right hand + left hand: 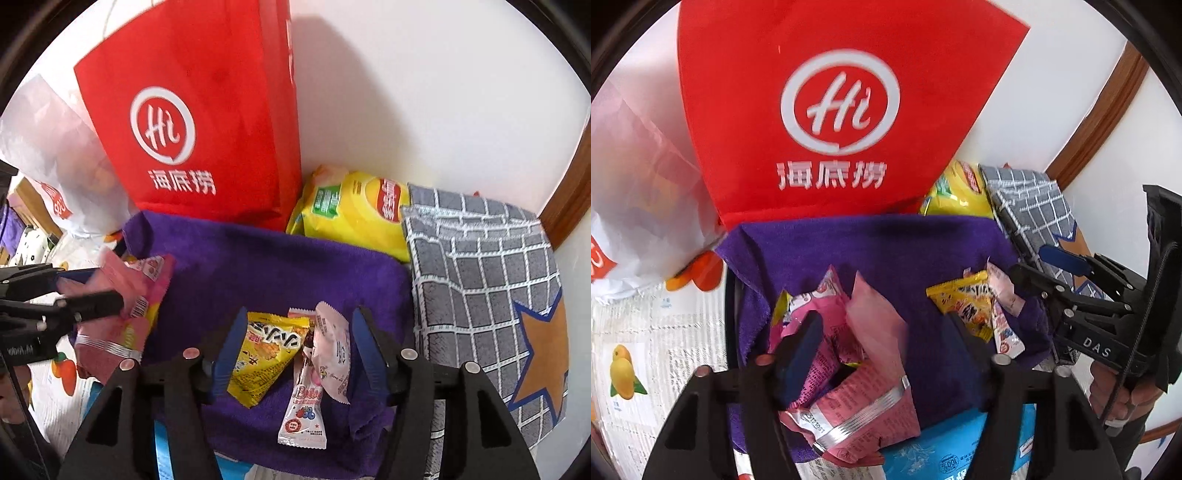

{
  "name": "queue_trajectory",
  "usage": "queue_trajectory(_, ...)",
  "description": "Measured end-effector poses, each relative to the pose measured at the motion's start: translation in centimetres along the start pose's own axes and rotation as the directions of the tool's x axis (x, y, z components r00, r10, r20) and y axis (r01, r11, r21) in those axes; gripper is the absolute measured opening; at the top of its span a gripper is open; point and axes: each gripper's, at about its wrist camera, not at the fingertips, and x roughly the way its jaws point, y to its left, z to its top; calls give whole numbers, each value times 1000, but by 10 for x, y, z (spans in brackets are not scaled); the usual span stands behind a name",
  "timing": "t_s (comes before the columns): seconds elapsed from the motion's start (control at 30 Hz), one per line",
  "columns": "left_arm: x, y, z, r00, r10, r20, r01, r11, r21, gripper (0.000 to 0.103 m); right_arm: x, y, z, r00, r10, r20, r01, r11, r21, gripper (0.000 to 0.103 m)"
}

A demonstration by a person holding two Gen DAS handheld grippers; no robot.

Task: Organize snacks
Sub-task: 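Lower the packets onto the towel and open both tools, then move both open tools back toward the remaining snacks by the tissue pack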

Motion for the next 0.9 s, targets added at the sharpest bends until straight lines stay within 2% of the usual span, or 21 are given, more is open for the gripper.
queue_trajectory(0.17,-20,-4,1,999,-14,30,14,1000,8,66,-20,7,1,997,-62,41,62,998,0,63)
queue_trajectory(0.2,-23,-4,2,999,-17,35,17,1000,7,66,-24,9,1,995,-85,46,85,996,-8,71)
queue_trajectory(0.27,-31,-5,1,998,-27,51,27,1000,7,66,-35,13,-4,990,-119,73,119,993,-6,78)
queue_trajectory(0.37,-41,-10,0,997,-31,74,31,1000,5,66,-49,18,-12,988,-137,71,137,991,8,78)
queue_trajectory(0.53,-63,-24,-4,994,-20,106,14,999,52,66,-76,21,-26,974,-220,52,218,975,47,78)
queue_trajectory(0.67,-96,-31,-10,982,-12,187,-2,997,74,66,-101,20,-45,978,-198,69,193,978,79,78)
queue_trajectory(0.77,-113,-31,-20,981,-7,195,-7,997,70,66,-113,21,-59,966,-249,67,244,967,73,78)
queue_trajectory(0.9,-127,-31,-40,982,-3,190,-7,998,55,65,-128,25,-82,971,-228,76,220,971,95,78)
